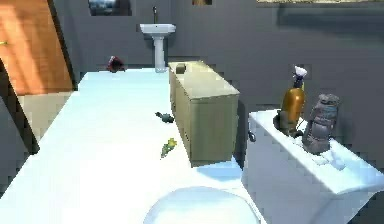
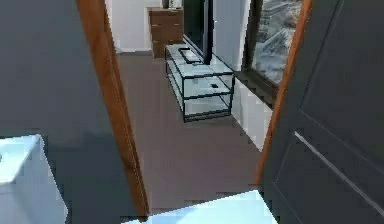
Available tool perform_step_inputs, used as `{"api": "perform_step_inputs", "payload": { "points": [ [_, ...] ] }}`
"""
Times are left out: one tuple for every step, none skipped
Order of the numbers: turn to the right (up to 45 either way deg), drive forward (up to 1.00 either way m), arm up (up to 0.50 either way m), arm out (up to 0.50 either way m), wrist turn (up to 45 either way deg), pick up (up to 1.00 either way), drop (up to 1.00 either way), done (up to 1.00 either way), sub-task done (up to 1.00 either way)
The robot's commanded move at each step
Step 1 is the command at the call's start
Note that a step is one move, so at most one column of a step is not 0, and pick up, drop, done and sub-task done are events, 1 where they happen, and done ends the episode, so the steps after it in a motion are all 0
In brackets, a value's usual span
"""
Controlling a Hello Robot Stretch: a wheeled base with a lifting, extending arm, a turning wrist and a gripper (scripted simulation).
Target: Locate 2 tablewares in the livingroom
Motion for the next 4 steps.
{"api": "perform_step_inputs", "payload": {
  "points": [
    [-45.0,0.00,0.00,0.00,0.0,0.00,0.00,0.00,0.00],
    [-30.0,0.00,0.00,0.00,0.0,0.00,0.00,0.00,0.00],
    [0.0,0.65,0.00,0.00,0.0,0.00,0.00,0.00,0.00],
    [45.0,0.00,0.00,0.00,0.0,0.00,0.00,0.00,0.00]
  ]
}}
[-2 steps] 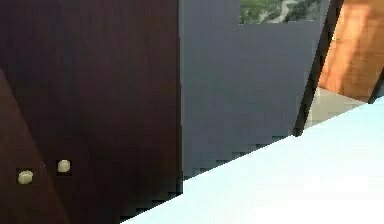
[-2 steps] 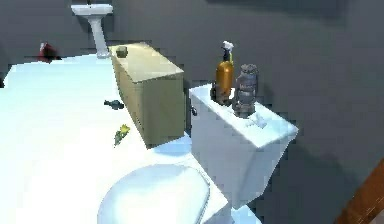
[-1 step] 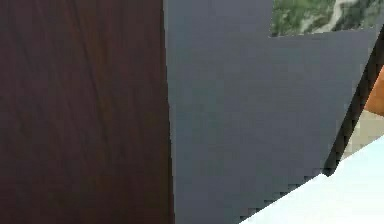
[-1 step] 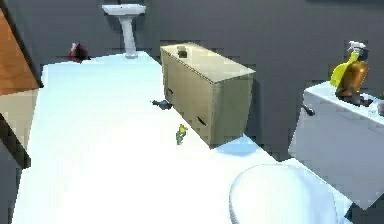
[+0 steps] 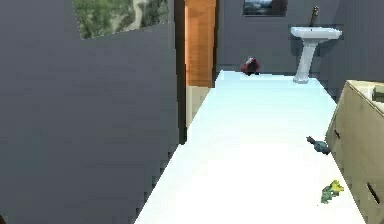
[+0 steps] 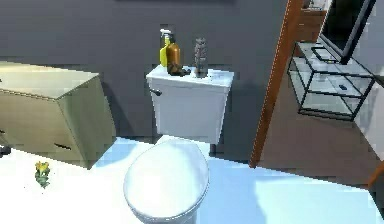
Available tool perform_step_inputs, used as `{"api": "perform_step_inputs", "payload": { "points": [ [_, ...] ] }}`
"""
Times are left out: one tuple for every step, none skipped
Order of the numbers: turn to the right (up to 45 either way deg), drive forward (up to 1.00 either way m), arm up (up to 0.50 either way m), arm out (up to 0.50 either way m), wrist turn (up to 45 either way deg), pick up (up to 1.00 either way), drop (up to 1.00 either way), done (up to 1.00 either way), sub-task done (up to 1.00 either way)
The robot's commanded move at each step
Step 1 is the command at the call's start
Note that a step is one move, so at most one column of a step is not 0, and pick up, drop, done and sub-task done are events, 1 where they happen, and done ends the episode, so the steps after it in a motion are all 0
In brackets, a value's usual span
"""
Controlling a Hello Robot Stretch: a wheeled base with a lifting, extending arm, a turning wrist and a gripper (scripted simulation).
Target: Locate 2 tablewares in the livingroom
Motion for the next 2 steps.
{"api": "perform_step_inputs", "payload": {
  "points": [
    [12.0,0.00,0.00,0.00,0.0,0.00,0.00,0.00,0.00],
    [0.0,1.00,0.00,0.00,0.0,0.00,0.00,0.00,0.00]
  ]
}}
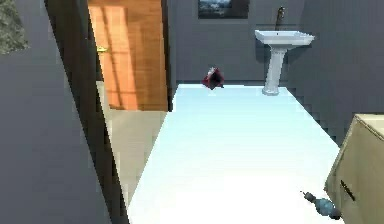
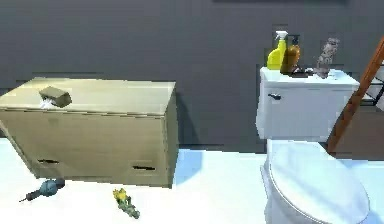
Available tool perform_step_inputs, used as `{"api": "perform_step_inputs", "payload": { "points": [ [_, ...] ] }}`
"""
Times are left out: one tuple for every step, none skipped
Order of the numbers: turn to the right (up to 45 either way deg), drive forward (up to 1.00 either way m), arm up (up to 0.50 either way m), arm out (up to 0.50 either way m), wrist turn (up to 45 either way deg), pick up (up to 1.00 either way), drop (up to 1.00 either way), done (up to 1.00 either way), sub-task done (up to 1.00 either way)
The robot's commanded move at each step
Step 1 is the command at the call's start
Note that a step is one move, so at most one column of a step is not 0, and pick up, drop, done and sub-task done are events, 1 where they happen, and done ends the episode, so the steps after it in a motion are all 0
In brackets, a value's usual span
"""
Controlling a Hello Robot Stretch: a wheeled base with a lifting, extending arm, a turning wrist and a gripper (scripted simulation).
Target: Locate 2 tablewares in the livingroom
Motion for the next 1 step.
{"api": "perform_step_inputs", "payload": {
  "points": [
    [0.0,1.00,0.00,0.00,0.0,0.00,0.00,0.00,0.00]
  ]
}}
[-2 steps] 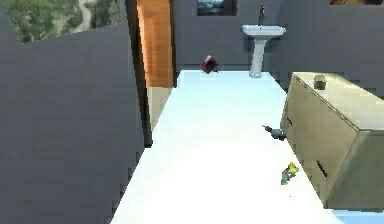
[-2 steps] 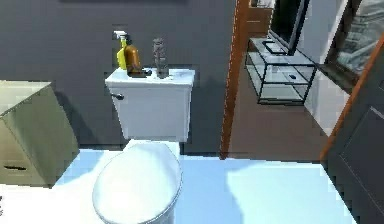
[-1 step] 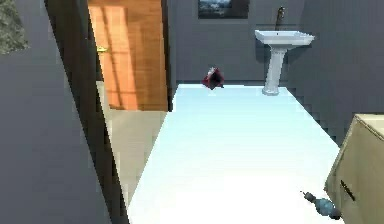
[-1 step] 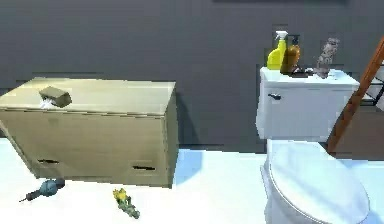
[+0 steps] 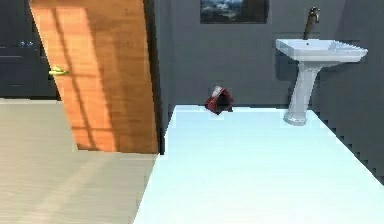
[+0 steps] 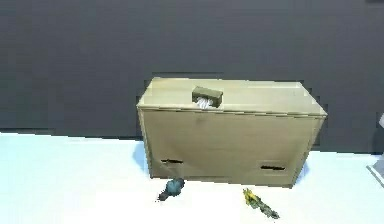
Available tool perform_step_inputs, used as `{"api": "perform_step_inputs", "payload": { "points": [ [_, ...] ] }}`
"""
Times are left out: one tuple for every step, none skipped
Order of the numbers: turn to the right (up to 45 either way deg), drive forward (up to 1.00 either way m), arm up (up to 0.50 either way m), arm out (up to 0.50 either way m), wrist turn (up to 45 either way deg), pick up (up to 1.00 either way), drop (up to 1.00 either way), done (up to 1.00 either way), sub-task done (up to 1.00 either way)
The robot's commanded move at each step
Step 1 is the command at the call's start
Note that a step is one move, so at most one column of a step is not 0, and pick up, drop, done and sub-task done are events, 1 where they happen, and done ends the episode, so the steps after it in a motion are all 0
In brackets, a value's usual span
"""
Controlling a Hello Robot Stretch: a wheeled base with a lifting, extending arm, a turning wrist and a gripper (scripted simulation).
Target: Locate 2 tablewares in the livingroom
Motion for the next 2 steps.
{"api": "perform_step_inputs", "payload": {
  "points": [
    [9.0,0.00,0.00,0.00,0.0,0.00,0.00,0.00,0.00],
    [0.0,0.15,0.00,0.00,0.0,0.00,0.00,0.00,0.00]
  ]
}}
